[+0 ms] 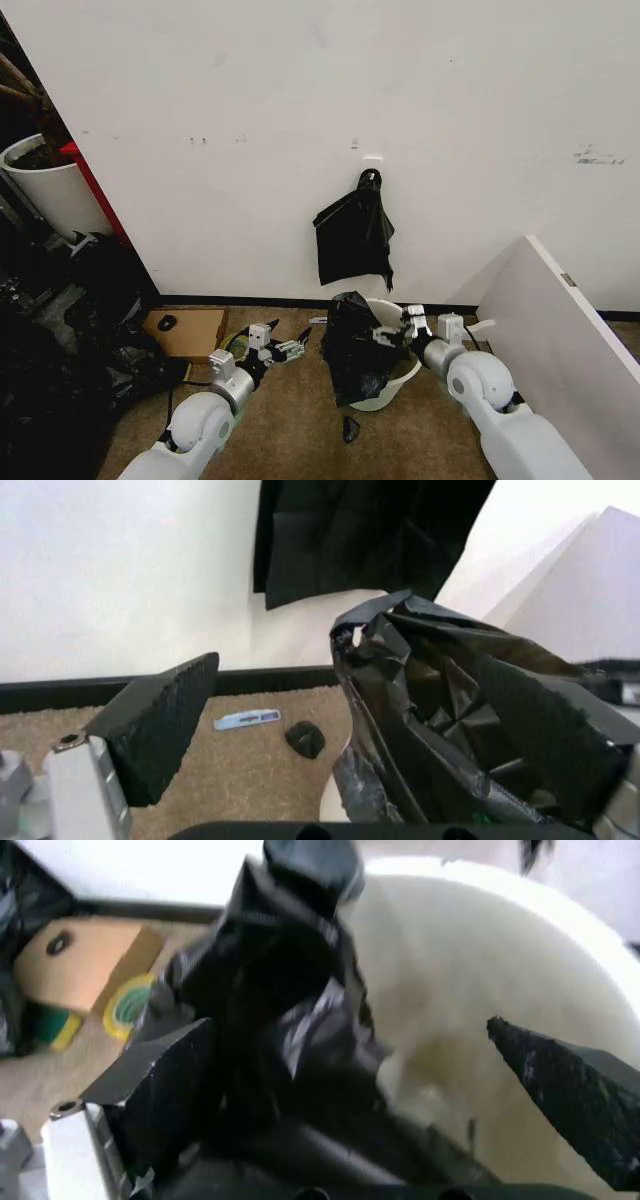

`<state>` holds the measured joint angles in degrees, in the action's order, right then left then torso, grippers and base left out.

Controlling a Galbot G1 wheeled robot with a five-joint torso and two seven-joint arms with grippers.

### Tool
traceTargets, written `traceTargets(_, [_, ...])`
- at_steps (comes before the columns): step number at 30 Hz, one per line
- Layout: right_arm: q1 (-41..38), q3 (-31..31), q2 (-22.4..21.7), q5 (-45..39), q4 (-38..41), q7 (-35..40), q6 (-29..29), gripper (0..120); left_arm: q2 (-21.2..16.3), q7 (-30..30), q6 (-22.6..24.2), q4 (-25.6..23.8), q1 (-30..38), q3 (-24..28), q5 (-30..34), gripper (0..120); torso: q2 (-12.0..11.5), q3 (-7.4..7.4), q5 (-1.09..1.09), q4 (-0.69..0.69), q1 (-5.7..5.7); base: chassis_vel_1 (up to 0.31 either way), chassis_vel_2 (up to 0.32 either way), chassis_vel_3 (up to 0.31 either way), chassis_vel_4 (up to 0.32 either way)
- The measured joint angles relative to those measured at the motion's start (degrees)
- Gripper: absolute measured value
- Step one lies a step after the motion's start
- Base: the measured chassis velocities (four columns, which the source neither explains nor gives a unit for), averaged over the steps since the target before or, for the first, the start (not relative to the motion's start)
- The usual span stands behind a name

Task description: Place the garbage bag over the trash bin.

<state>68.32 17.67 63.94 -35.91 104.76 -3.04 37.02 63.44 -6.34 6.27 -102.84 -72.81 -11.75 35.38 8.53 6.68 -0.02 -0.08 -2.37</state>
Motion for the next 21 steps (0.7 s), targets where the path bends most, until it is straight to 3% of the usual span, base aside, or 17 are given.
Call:
traceTargets(7, [-1.78,-0.88,1.30,0.10,-2.46,-0.67,1.74,86,0.35,0.67,-0.04,-0.41,-0.54,-0.08,-0.39,100,-0.01,0.01,0.00,0.02,0.00,0.000,0.000,0.000,0.000])
traceTargets(12, [-2.05,-1.17,1.52,0.16,-1.75,0.34,4.35,63,0.08,1.06,0.18,-1.19,-0.56,-0.08,0.51,100,-0.01,0.00,0.00,0.01,0.00,0.000,0.000,0.000,0.000])
traceTargets(21, [-1.72,-0.37,0.94,0.59,-0.09,2.04,4.88,35,0.14,0.56,0.48,-0.41,-0.33,1.26,0.15,100,-0.01,0.00,0.00,0.00,0.00,0.000,0.000,0.000,0.000])
